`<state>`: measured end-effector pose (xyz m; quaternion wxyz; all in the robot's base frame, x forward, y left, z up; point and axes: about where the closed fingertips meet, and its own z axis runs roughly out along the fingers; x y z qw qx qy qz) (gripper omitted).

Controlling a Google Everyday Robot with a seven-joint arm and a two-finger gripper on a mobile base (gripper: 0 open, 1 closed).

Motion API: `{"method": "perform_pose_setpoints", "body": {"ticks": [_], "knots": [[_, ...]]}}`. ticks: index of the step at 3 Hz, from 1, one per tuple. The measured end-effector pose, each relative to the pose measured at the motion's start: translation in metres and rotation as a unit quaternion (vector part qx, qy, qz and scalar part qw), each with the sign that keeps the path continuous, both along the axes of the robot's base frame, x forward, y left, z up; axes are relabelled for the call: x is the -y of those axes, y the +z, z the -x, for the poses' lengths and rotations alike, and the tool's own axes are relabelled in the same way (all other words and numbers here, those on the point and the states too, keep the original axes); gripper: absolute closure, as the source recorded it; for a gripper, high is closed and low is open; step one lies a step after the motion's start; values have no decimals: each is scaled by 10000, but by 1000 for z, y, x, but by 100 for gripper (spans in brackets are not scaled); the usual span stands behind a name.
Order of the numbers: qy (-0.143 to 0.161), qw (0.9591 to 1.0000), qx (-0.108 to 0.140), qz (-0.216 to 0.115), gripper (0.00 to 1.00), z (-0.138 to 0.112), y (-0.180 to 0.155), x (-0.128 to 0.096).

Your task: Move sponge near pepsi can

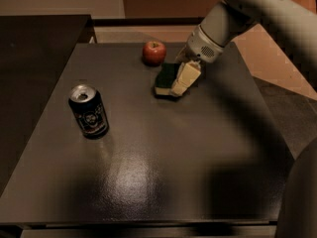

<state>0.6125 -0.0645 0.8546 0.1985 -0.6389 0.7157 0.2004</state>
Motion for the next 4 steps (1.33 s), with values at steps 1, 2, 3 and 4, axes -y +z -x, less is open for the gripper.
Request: {"method": "perform_pose_setpoints", "body": {"ticks": [1, 2, 3, 4], "knots": [[-278, 9981, -498, -233, 59, 3, -9, 22], [-269, 9982, -388, -364, 36, -4, 2, 17], [-269, 9981, -396, -377, 13, -5, 0, 15], [-267, 9981, -397, -384, 0, -7, -2, 13]]}}
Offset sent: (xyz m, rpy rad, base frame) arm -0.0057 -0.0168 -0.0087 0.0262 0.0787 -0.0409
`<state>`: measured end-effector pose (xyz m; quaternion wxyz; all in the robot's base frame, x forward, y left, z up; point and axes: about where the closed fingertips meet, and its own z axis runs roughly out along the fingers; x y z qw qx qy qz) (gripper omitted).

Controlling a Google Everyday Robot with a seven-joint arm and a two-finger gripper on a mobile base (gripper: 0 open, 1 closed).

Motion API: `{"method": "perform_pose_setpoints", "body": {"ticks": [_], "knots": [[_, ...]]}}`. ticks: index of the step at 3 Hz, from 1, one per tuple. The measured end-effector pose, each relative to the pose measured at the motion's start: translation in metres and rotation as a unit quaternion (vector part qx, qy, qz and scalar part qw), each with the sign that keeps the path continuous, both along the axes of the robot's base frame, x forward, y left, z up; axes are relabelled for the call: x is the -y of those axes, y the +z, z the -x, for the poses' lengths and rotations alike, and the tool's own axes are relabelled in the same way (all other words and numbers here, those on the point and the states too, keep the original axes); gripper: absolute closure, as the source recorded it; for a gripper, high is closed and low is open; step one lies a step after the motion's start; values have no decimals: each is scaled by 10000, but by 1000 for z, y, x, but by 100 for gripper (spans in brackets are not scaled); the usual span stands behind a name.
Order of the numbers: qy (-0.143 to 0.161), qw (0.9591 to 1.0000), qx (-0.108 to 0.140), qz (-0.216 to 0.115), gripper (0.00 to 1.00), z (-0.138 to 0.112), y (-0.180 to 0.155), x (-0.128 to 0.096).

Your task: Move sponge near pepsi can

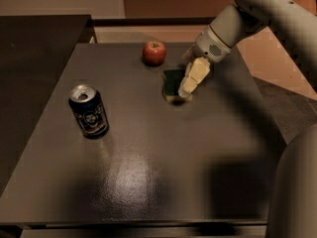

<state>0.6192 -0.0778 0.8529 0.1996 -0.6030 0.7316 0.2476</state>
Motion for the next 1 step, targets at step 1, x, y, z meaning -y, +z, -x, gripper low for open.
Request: {"method": "perform_pose_setpoints", "body": {"ticks": [1], "knots": [[0, 10000, 0, 0, 0, 0, 0, 0]]}}
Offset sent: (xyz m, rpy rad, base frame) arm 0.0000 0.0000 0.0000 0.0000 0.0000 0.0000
